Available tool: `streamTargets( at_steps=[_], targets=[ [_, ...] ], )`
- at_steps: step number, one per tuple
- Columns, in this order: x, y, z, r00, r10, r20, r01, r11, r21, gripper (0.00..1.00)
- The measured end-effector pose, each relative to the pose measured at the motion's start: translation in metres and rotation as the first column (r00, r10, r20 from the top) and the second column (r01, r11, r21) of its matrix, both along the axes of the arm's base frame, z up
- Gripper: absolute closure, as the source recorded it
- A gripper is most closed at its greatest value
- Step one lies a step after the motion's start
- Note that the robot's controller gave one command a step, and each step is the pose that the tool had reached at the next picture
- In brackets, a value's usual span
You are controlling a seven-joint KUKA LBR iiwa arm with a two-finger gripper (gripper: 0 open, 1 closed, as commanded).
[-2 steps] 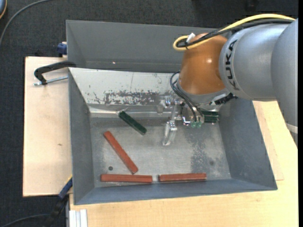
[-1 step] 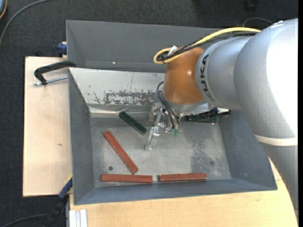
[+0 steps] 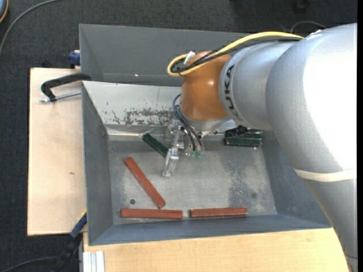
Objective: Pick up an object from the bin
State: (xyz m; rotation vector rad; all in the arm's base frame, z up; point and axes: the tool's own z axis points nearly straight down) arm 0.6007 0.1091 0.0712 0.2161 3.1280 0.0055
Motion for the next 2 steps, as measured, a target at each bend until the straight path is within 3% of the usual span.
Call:
streamTargets(
  at_steps=[1, 2],
  targets=[
    [0.000, -0.002, 0.000, 1.000, -0.002, -0.001, 0.002, 1.000, -0.002, 1.00],
    [-0.018, 0.003, 0.145, 1.000, -0.025, 0.007, 0.025, 1.000, 0.001, 1.00]
  ],
)
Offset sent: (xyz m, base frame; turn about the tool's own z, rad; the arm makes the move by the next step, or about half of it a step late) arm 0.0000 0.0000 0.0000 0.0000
